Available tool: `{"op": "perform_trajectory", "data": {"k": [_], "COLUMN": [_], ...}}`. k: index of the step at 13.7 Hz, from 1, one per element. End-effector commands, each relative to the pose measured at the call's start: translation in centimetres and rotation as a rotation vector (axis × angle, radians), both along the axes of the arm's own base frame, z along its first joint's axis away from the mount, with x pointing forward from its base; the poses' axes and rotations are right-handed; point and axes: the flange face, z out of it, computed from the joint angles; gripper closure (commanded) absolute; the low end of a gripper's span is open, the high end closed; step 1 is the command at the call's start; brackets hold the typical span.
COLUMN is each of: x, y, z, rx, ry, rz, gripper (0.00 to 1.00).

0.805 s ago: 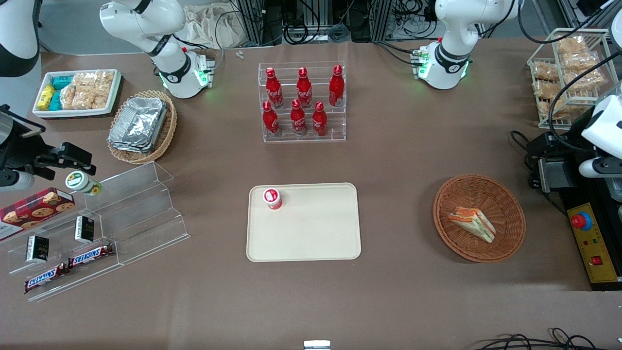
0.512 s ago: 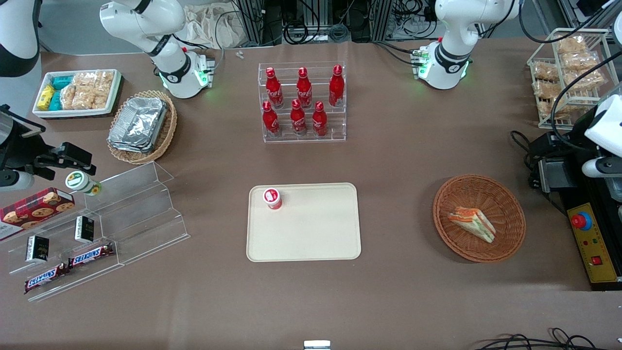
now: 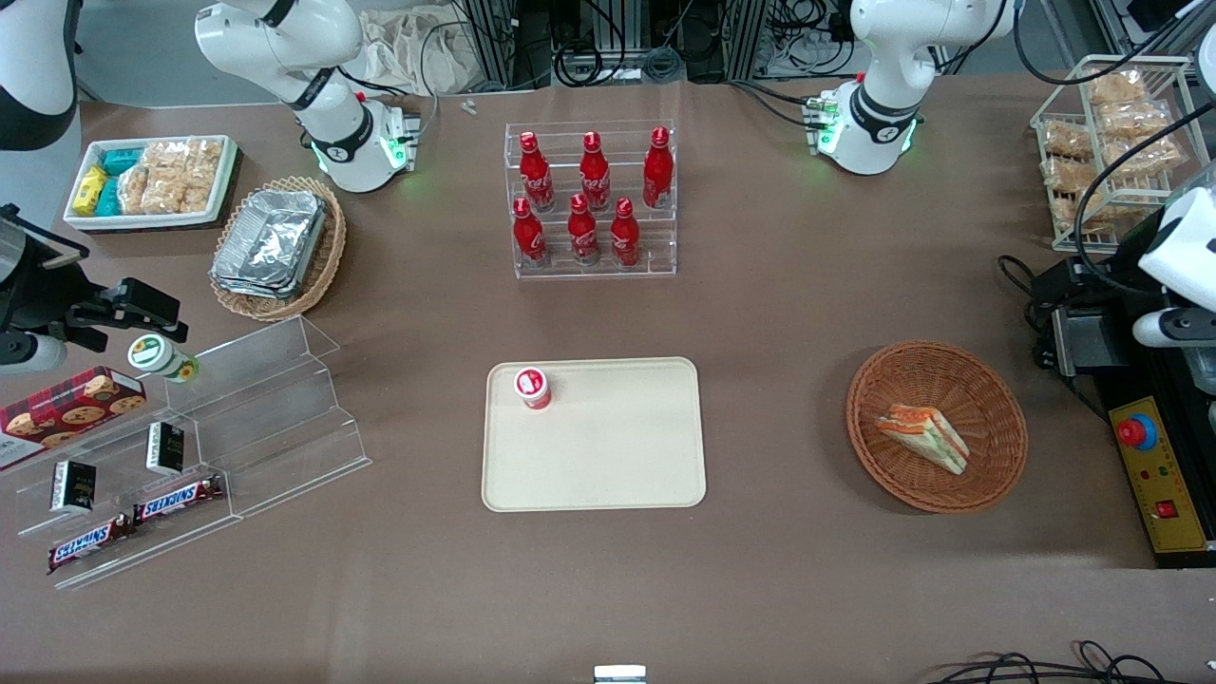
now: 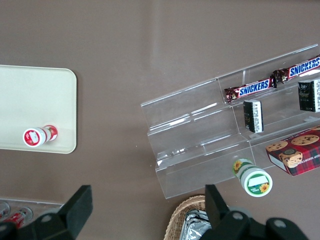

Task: Place sandwich from basket to tray
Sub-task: 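Move the left gripper over the sandwich in the wicker basket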

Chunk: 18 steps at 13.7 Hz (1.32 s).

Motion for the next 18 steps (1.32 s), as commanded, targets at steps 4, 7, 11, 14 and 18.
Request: {"op": "perform_trajectory", "data": {"k": [4, 7, 11, 14, 18], "x": [0.0, 0.2, 1.2, 2.5, 5.0], "y": [1.3, 2.1, 2.1, 1.5, 0.8], "z": [-8.5, -12.0, -16.4, -19.8, -23.9], "rx": [-0.002, -0.006, -0.013, -0.014, -0.018], "ry": [0.006, -0.025, -0.100, -0.081, -0.081], "rz": [0.031, 0.064, 0.199, 0.419, 0.620], "gripper": [0.00, 0.00, 0.00, 0.00, 0.00]}}
